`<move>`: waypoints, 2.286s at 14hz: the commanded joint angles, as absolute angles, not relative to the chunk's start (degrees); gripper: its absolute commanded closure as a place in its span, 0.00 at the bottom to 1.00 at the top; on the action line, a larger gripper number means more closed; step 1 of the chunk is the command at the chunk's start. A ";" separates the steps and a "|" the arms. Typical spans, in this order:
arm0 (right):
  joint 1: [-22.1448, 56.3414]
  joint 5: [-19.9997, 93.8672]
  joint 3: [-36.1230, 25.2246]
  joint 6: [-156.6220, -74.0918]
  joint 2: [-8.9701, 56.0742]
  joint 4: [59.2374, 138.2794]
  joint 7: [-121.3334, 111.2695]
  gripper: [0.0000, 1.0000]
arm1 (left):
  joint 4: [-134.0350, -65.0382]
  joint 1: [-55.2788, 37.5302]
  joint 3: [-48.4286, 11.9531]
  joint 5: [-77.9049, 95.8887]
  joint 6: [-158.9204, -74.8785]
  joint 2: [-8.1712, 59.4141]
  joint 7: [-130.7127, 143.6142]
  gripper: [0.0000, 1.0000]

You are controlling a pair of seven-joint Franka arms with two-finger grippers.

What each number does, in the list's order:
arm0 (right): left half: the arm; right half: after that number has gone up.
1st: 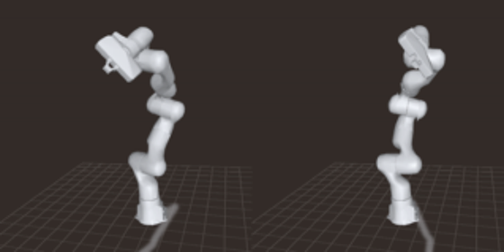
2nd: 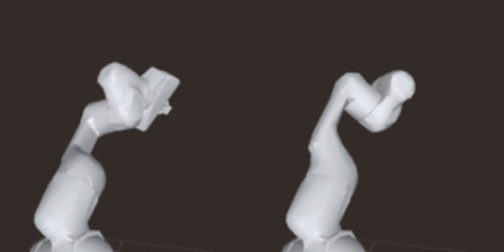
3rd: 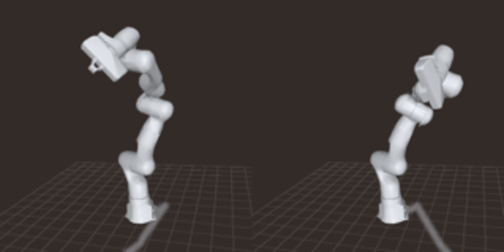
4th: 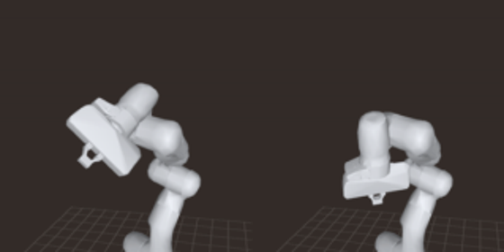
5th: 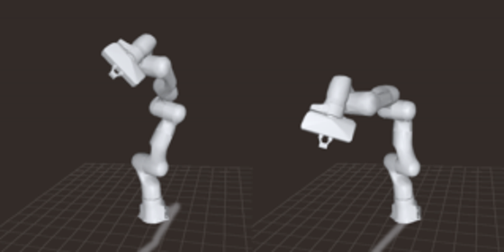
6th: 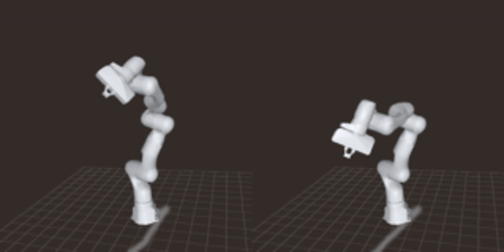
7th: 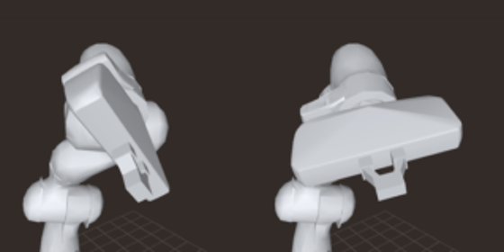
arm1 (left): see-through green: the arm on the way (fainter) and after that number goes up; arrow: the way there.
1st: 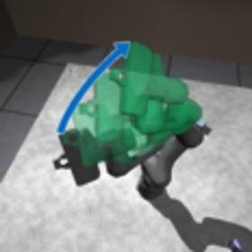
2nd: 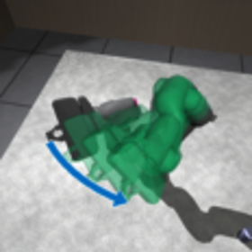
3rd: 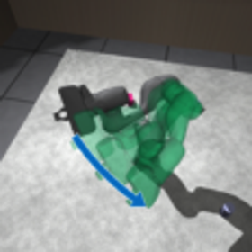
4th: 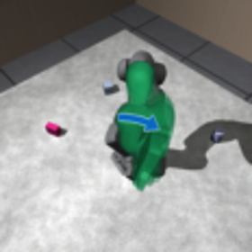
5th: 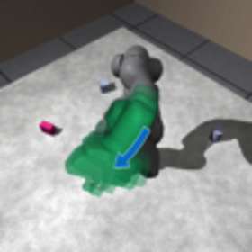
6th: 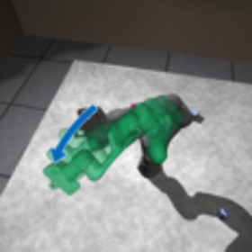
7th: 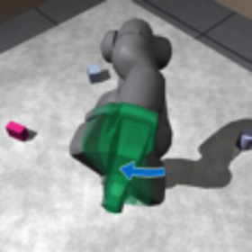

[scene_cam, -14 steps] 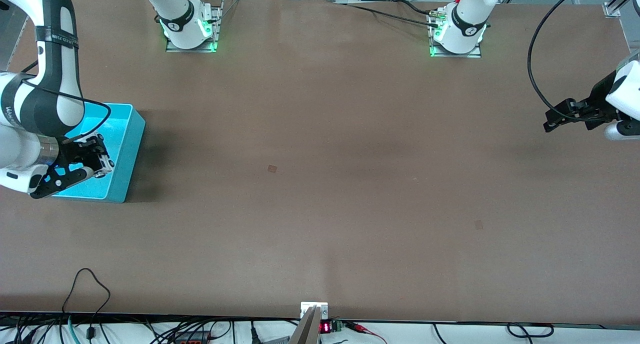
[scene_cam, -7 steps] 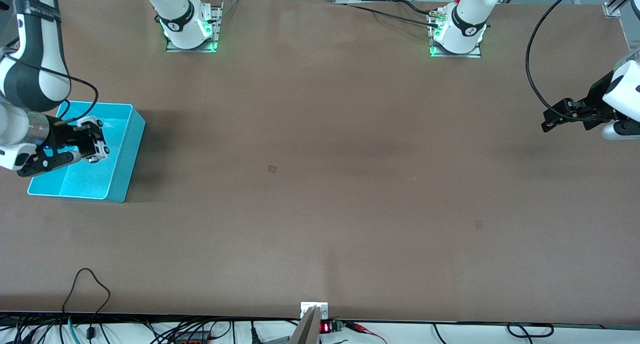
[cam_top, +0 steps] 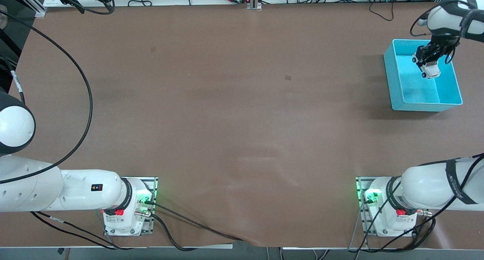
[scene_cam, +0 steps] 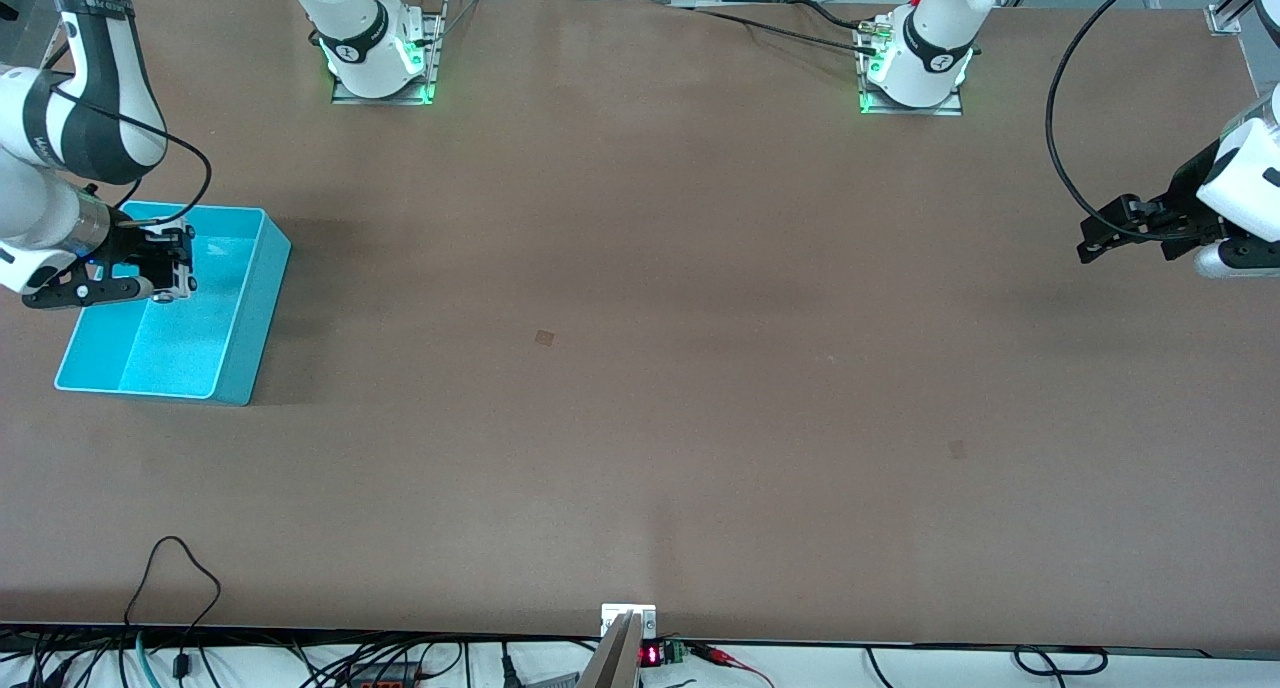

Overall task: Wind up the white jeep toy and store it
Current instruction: 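Lower the held jeep into the cyan bin with the right gripper, then open the right gripper to drop the jeep in the bin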

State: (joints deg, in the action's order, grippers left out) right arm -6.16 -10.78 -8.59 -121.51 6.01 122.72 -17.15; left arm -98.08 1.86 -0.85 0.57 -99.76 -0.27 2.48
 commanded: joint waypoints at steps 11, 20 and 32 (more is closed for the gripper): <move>-14.85 -12.92 -7.12 -141.32 13.88 131.04 -16.96 0.99 | -97.56 1.93 -0.62 1.14 -97.82 -0.79 2.11 0.00; -15.12 -12.92 -7.03 -141.94 16.96 131.04 -17.05 0.70 | -97.47 1.85 -0.70 1.23 -97.82 -0.79 2.02 0.00; -15.03 -12.92 -5.72 -141.77 15.74 129.64 -17.40 0.00 | -97.29 1.85 -0.79 1.23 -98.17 -0.79 2.02 0.00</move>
State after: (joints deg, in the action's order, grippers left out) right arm -13.91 -11.84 -7.46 -141.99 17.84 129.95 -17.24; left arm -97.92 1.89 -0.79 0.57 -98.92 -0.32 2.48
